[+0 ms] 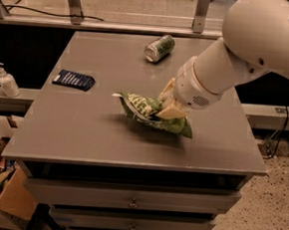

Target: Move green jalapeno chip bag near green can

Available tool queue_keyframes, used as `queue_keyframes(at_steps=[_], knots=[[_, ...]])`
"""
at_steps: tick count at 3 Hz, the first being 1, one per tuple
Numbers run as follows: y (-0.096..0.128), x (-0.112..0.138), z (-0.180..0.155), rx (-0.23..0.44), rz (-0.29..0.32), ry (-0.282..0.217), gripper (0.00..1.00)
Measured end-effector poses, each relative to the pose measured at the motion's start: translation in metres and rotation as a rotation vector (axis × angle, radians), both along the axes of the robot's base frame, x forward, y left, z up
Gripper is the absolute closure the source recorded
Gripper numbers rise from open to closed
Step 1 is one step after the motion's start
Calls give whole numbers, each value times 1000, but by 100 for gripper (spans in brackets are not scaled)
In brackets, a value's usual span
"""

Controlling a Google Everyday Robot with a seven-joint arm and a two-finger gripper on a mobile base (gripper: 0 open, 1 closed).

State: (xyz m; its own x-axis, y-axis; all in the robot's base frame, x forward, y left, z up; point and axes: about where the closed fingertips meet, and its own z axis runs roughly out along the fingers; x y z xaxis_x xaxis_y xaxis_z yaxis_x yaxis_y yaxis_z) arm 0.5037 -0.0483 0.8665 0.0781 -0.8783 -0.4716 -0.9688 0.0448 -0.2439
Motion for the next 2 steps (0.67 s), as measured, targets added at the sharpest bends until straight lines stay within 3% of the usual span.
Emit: queue_keyframes(at_steps=[1,2], knots=[[0,0,0,0,0,0,100],[-2,15,8,-4,-17,-56,100]])
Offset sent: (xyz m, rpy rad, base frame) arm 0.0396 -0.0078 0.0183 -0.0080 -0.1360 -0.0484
